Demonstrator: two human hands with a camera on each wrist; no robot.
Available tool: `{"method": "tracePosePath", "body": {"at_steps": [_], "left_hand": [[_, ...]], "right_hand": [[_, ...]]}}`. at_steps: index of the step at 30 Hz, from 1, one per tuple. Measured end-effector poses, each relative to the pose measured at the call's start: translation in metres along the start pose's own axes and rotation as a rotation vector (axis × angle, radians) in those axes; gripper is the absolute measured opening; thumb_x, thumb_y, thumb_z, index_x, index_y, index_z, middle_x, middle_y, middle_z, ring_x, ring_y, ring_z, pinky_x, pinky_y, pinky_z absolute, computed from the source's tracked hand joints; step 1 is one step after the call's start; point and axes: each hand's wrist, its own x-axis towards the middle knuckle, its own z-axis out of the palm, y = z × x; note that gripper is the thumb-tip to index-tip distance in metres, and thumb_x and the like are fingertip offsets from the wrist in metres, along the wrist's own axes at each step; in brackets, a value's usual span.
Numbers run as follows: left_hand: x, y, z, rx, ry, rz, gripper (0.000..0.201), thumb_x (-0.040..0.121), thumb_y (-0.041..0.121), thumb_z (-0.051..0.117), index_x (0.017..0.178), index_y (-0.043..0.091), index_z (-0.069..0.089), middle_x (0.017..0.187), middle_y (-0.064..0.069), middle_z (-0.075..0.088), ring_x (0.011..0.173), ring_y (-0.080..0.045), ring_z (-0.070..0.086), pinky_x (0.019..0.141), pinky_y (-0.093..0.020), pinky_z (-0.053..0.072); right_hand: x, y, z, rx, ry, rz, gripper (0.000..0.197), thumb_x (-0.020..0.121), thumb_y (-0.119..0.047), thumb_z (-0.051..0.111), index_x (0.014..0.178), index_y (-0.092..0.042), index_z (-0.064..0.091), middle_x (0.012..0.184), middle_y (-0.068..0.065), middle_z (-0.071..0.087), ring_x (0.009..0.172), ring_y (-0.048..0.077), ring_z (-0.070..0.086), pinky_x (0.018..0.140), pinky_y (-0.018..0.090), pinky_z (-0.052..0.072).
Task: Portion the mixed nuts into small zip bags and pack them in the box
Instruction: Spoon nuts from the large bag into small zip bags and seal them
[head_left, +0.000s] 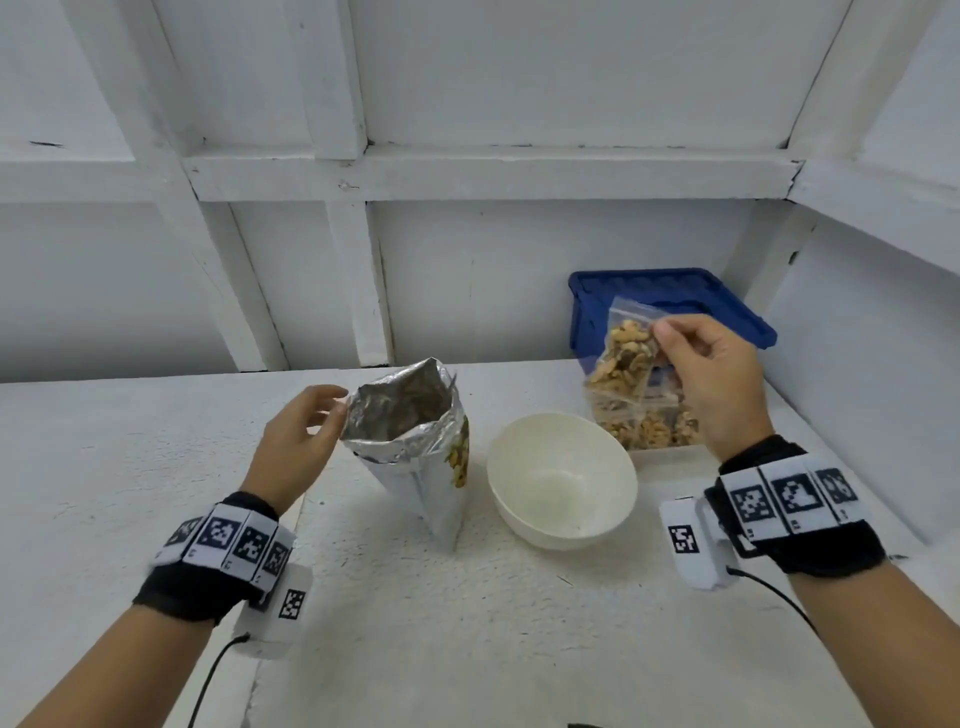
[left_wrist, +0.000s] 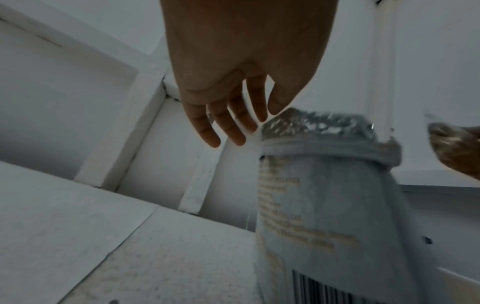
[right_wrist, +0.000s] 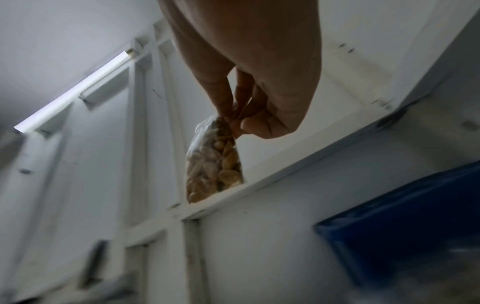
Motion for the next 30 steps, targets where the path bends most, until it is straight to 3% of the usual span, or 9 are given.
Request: {"method": "tracePosePath", "body": {"at_steps": [3,7,10,13,16,19,21,27,30], "left_hand": [[0.002,-0.007,0.004,-0.022,0.006,-0.04,0.022,0.095,0.016,0.048,0.115,0.008,0.055,0.102,-0.003,0.061,0.092,-0.019,0.056,0.079,-0.028,0.039],[0.003,-0.009,0.013,-0.013,-0.119,-0.033,0.018,0.096,0.021,0.045,0.109,0.017,0.057,0.094,0.007,0.064,0.089,-0.014,0.061,0.076,-0.025,0.042],[0.003,-0.008,0.02,0.016,-0.158,-0.04,0.02,0.096,0.023,0.047,0.11,0.016,0.059,0.099,0.003,0.064,0.093,-0.015,0.059,0.083,-0.027,0.042],[0.001,-0.015,0.022,0.11,-0.162,-0.094,0.024,0.095,0.021,0.049,0.115,0.011,0.058,0.102,0.001,0.059,0.095,-0.014,0.053,0.082,-0.025,0.039],[-0.001,-0.033,0.02,0.21,-0.223,-0.169,0.027,0.095,0.021,0.049,0.118,0.009,0.057,0.106,-0.004,0.06,0.095,-0.014,0.051,0.076,-0.024,0.042],[-0.003,-0.055,0.021,0.299,-0.286,-0.23,0.031,0.095,0.022,0.049,0.121,0.008,0.055,0.118,-0.011,0.06,0.101,-0.019,0.052,0.087,-0.032,0.042],[-0.004,-0.067,0.022,0.371,-0.337,-0.259,0.035,0.094,0.024,0.05,0.126,0.009,0.053,0.128,-0.013,0.054,0.114,-0.025,0.051,0.097,-0.035,0.038],[-0.003,-0.083,0.028,0.515,-0.441,-0.296,0.058,0.092,0.038,0.051,0.142,0.015,0.033,0.153,-0.008,0.024,0.139,-0.025,0.025,0.113,-0.041,0.025],[-0.003,-0.087,0.031,0.55,-0.546,-0.332,0.069,0.09,0.044,0.052,0.146,0.016,0.023,0.155,-0.01,0.015,0.142,-0.025,0.016,0.115,-0.039,0.018]], "right_hand": [[0.008,0.043,-0.028,-0.113,0.109,0.094,0.014,0.093,-0.016,0.053,0.096,-0.007,0.064,0.078,-0.004,0.062,0.072,0.006,0.059,0.066,0.02,0.048],[0.011,0.094,-0.047,-0.229,0.201,0.216,0.014,0.091,-0.021,0.054,0.08,-0.027,0.061,0.088,0.01,0.065,0.088,0.028,0.062,0.079,0.046,0.053],[0.014,0.116,-0.051,-0.284,0.226,0.261,0.01,0.09,-0.021,0.054,0.085,-0.022,0.062,0.091,0.012,0.066,0.09,0.031,0.063,0.082,0.055,0.051],[0.018,0.123,-0.049,-0.342,0.205,0.262,0.011,0.091,-0.017,0.053,0.09,-0.015,0.064,0.09,0.009,0.064,0.091,0.031,0.062,0.083,0.053,0.051],[0.019,0.127,-0.045,-0.431,0.123,0.262,0.018,0.093,-0.013,0.05,0.099,-0.004,0.064,0.094,0.014,0.063,0.089,0.028,0.057,0.081,0.035,0.047],[0.017,0.132,-0.042,-0.507,0.031,0.296,0.019,0.094,-0.012,0.05,0.101,-0.001,0.062,0.098,0.02,0.064,0.089,0.03,0.056,0.076,0.028,0.04],[0.013,0.136,-0.04,-0.546,-0.014,0.309,0.019,0.094,-0.011,0.049,0.102,0.0,0.062,0.099,0.019,0.063,0.085,0.026,0.052,0.075,0.027,0.037],[0.008,0.142,-0.034,-0.611,-0.079,0.337,0.02,0.094,-0.014,0.05,0.104,-0.003,0.062,0.101,0.019,0.065,0.083,0.022,0.051,0.074,0.025,0.036],[0.008,0.138,-0.031,-0.57,-0.061,0.354,0.025,0.094,-0.014,0.051,0.113,-0.002,0.059,0.108,0.02,0.063,0.097,0.03,0.056,0.08,0.028,0.04]]}}
